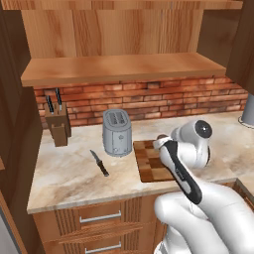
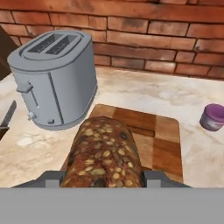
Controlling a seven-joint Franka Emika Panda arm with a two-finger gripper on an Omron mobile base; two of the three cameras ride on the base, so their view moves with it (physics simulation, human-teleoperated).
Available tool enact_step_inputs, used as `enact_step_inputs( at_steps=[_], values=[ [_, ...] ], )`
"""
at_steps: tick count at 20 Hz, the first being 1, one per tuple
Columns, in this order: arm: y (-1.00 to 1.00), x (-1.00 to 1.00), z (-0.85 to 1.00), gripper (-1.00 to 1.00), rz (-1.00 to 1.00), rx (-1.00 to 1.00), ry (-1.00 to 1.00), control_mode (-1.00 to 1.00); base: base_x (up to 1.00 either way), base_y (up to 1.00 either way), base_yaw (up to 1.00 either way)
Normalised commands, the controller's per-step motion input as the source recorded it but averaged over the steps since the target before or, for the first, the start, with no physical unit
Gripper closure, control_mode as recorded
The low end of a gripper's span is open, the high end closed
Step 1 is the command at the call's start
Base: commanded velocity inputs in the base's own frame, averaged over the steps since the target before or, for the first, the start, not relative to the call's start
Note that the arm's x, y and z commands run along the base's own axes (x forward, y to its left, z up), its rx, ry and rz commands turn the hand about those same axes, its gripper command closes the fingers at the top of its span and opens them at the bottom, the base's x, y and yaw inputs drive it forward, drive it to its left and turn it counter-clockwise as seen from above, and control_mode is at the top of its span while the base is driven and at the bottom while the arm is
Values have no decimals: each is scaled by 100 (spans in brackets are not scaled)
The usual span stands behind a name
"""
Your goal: Pick the bread, place it on the cutting board, pick the jam, place it on the counter, and close the cabinet.
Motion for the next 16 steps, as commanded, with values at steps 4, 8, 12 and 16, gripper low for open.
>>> enact_step_inputs(
  at_steps=[4, 8, 12, 16],
  values=[
    [0, 43, -39, 100, 0, 0, -3, -100, 0, 0, 0],
    [0, 42, -37, 100, 0, 0, -3, -100, 0, 0, 0],
    [-1, 16, -33, 100, 0, 0, 0, -100, 0, 0, 0],
    [-1, 1, -29, 100, 0, 0, 0, -100, 0, 0, 0]
  ],
)
